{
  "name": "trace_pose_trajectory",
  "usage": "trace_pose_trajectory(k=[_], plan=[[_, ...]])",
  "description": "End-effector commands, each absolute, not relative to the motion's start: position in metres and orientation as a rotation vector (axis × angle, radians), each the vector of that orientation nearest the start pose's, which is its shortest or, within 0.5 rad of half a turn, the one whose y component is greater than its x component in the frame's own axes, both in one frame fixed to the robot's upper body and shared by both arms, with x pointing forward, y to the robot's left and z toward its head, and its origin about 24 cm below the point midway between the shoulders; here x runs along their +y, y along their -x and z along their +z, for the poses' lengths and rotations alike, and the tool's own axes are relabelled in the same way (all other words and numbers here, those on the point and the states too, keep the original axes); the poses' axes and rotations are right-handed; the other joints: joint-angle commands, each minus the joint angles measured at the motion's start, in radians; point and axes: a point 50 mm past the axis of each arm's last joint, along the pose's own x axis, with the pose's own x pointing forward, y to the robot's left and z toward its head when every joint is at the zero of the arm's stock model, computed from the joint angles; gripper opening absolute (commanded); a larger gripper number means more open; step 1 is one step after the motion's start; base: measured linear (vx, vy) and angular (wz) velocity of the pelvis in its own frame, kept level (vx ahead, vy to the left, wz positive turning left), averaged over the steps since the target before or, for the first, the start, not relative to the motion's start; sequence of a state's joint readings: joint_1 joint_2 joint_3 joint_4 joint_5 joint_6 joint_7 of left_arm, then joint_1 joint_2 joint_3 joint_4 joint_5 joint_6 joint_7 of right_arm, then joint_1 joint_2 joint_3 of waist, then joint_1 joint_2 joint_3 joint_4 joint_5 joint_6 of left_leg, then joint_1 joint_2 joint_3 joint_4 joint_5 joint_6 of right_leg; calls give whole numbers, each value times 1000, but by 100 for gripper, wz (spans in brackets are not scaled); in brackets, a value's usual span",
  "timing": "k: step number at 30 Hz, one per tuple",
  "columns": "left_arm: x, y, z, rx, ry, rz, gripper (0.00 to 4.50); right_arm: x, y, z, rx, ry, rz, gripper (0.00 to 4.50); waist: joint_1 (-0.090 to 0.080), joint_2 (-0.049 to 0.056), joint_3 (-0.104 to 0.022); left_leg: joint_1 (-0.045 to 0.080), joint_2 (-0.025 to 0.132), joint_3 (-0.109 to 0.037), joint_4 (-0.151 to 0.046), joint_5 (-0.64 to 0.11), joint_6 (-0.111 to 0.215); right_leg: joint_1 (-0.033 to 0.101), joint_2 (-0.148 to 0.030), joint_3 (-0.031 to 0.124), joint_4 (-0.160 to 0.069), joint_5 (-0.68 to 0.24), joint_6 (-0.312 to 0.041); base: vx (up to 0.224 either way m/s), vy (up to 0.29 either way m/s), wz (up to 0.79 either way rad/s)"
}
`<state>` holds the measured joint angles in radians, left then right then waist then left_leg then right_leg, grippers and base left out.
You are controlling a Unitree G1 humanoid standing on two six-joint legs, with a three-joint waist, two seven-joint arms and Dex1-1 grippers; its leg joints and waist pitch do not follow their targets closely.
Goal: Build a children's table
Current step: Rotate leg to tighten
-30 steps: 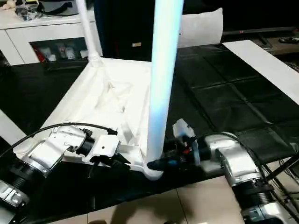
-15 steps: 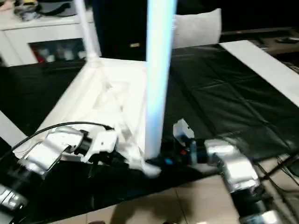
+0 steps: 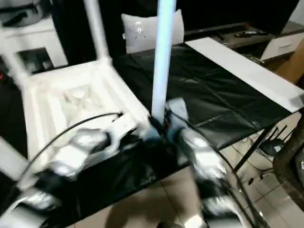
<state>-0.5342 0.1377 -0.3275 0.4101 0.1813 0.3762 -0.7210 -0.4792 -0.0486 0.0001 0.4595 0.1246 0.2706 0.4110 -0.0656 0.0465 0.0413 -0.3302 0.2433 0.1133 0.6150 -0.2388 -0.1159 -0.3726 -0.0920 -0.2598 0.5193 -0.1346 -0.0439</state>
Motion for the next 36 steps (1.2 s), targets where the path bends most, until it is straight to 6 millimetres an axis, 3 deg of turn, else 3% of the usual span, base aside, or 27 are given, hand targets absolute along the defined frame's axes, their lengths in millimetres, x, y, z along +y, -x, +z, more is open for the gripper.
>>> trace_pose_trajectory(k=[1,2,3,4,6,7,8,12,14,15,16,19,24,28,31,32,36], plan=[[36,-309,54,340,-463,-1077,0,-79,-324,41,291,-135,635,279,10,-1,-50,-5,32,-4,-96,-430,60,56,-75,90,-52,-468,49,0,0,0],[39,-309,54,342,-462,-1075,0,-82,-324,42,273,-135,638,299,6,-12,-46,2,4,8,-82,-416,50,41,-77,84,-71,-516,42,0,0,0],[41,-310,53,343,-469,-1076,0,-86,-323,43,255,-124,646,311,6,-26,-45,3,-46,28,-51,-335,44,32,-76,58,-97,-633,65,0,0,0],[42,-310,53,343,-474,-1074,0,-88,-324,43,244,-113,647,311,10,-23,-51,-11,-52,30,-51,-272,64,42,-79,57,-97,-645,80,0,0,0],[50,-311,50,342,-499,-1081,0,-101,-320,47,191,-94,698,328,20,-11,-61,-20,-30,20,-63,-221,81,49,-76,71,-84,-546,57,0,0,0],[53,-311,50,338,-508,-1094,0,-107,-317,48,172,-89,729,337,27,-13,-63,-28,-20,17,-69,-189,93,52,-74,82,-72,-464,27,0,0,0],[59,-310,48,338,-520,-1119,0,-120,-311,51,147,-58,800,347,34,-10,-62,-25,-15,17,-71,-172,100,49,-72,90,-62,-420,-5,0,0,0],[67,-306,46,338,-538,-1176,0,-137,-303,56,135,-44,884,380,60,-16,-65,-23,-14,23,-72,-137,122,49,-72,106,-49,-374,-49,0,0,0],[79,-301,43,355,-568,-1251,0,-155,-295,62,136,7,968,388,78,-23,-72,-31,-18,24,-70,-80,137,55,-70,118,-35,-339,-58,0,0,0],[83,-300,42,360,-580,-1275,0,-160,-292,64,145,25,1004,398,83,-11,-73,-32,-17,22,-70,-58,143,57,-69,120,-28,-317,-63,0,0,0],[84,-299,42,361,-584,-1283,0,-162,-291,64,150,31,1020,398,91,-15,-76,-32,-13,24,-67,-24,162,53,-68,124,-21,-273,-72,0,0,0],[91,-294,42,370,-595,-1372,0,-172,-285,69,167,63,1105,398,108,-16,-72,-26,-11,29,-70,-24,166,47,-67,125,-22,-288,-91,0,0,0],[106,-285,42,374,-692,-1583,0,-186,-279,72,255,169,1295,398,130,-20,-69,-19,-10,35,-73,-62,143,43,-65,127,-30,-356,-73,0,0,0],[111,-281,44,387,-717,-1664,0,-187,-279,73,289,185,1352,381,139,-23,-71,-17,-6,37,-75,-60,134,43,-65,129,-24,-347,-78,0,0,0],[114,-275,47,391,-734,-1771,0,-183,-280,75,298,206,1419,344,154,-21,-74,-13,-2,39,-74,-43,133,39,-67,134,-18,-325,-91,0,0,0],[113,-273,47,394,-749,-1813,0,-180,-280,75,303,193,1453,344,157,-32,-75,-16,-3,40,-74,-29,134,40,-67,137,-10,-309,-99,0,0,0],[108,-270,49,384,-759,-1867,0,-171,-276,73,321,163,1525,309,168,-33,-72,-13,-1,43,-75,-47,121,37,-68,139,-13,-331,-95,0,0,0]])
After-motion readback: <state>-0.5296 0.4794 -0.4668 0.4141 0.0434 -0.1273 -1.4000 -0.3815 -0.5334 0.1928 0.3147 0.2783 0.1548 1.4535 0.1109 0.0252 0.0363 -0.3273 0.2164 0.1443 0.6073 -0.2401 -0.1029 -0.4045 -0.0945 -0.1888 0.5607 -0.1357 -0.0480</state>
